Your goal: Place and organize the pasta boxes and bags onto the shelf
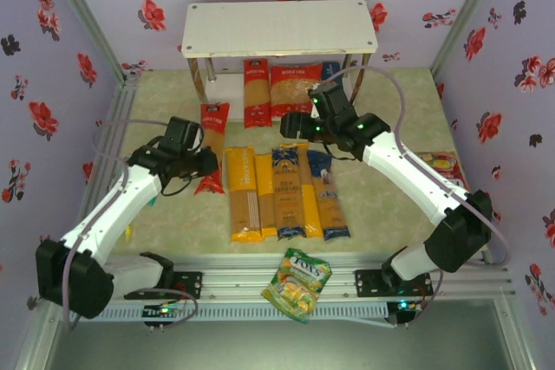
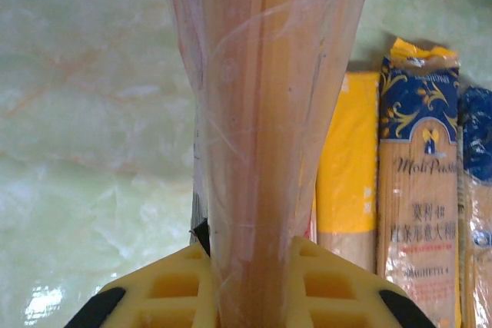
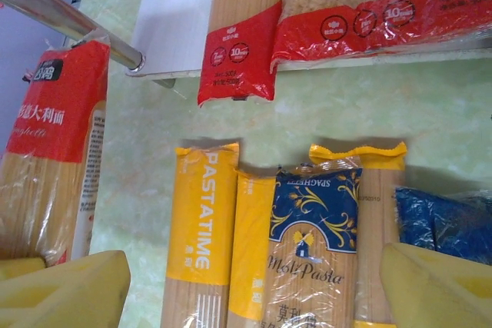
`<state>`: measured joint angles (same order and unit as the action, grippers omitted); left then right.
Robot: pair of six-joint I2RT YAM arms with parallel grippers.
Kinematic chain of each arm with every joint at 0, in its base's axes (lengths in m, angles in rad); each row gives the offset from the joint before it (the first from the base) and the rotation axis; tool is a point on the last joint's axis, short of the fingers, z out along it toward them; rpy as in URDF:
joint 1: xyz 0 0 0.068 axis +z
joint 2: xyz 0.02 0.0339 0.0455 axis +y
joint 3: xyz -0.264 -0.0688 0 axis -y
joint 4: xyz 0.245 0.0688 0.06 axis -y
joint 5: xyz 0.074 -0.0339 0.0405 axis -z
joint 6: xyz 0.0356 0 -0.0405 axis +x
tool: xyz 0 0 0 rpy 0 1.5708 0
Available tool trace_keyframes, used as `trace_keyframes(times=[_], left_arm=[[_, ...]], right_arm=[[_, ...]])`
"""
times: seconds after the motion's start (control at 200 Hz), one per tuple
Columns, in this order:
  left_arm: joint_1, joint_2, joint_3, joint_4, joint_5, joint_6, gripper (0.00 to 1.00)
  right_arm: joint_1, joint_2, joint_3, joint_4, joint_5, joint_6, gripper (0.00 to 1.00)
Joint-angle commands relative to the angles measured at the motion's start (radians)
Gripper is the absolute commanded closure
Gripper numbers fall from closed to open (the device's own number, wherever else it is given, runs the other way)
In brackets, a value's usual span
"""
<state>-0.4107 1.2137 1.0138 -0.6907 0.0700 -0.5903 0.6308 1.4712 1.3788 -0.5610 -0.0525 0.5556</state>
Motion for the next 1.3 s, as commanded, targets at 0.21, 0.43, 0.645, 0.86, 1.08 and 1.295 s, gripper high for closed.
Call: trace_keyframes(times=[0.21,0.43,0.645,0.86,1.08,1.295], left_arm=[[0.033,0.22,0.249,0.264,0.029,0.101,1.0],[0.06,0.38,0.394,0.287,0.013,0.118,1.0],[0.065,0.517,0.512,0.324,-0.001,0.127,1.0],[0.069,0.609,0.608,0.329,-0.067,0.147,1.0],[0.068,0.678,0.661,0.352,-0.119,0.15,1.0],[0.069,0.743,0.699,0.352,-0.145,0.152,1.0]], right_arm=[[-0.045,-0.023,0.03,-0.054,0.031,-0.041,0.15],[-0.092,-0.02,0.035,-0.059,0.007,-0.048,0.15],[-0.129,-0.02,0.035,-0.07,-0.011,-0.059,0.15],[-0.151,-0.017,0.022,-0.063,-0.028,-0.062,0.15],[-0.164,0.002,0.018,-0.053,-0.048,-0.061,0.15],[-0.172,0.007,0.013,-0.05,-0.056,-0.061,0.15]])
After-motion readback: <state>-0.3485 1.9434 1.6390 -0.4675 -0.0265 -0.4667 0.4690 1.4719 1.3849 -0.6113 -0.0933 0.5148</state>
